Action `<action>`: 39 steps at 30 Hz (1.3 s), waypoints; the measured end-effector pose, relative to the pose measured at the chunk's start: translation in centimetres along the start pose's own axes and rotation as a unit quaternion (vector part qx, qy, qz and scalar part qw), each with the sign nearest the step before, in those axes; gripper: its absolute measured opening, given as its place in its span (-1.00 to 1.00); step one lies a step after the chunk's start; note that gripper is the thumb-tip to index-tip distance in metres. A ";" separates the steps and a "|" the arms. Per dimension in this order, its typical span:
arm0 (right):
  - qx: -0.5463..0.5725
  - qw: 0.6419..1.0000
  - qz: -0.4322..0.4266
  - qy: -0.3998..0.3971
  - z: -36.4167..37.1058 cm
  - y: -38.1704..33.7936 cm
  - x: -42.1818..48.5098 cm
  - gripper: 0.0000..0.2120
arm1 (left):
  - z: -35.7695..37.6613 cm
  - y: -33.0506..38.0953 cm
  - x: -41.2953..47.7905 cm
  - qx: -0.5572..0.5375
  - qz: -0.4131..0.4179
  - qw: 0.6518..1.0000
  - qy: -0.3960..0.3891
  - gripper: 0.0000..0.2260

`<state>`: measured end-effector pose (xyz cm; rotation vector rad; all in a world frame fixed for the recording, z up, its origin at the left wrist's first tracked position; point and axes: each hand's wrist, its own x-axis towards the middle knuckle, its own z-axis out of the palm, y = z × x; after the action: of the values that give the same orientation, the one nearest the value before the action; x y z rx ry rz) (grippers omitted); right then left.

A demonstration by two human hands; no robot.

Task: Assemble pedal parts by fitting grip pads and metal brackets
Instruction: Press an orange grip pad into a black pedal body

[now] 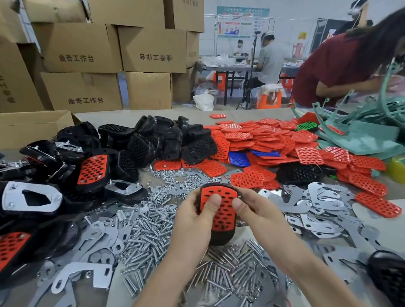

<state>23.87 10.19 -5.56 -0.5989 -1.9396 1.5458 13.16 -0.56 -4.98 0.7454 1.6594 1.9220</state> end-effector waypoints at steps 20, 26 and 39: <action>0.128 0.988 0.077 -0.047 0.2 1.1 1.9 -0.45 | -0.3 0.1 0.5 -0.013 -0.010 1.000 0.001 -0.86; 0.171 0.977 0.108 -0.068 -0.3 1.2 2.3 -0.33 | -0.2 0.0 0.3 0.016 0.006 1.000 -0.003 -0.81; 0.061 0.997 -0.008 -0.036 1.4 -0.1 0.5 -0.55 | 0.1 0.5 0.2 -0.015 -0.031 0.999 0.042 -0.86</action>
<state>22.57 9.52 -5.63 -0.4807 -1.8812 1.6826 13.11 -0.42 -4.44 0.6032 1.6796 1.9545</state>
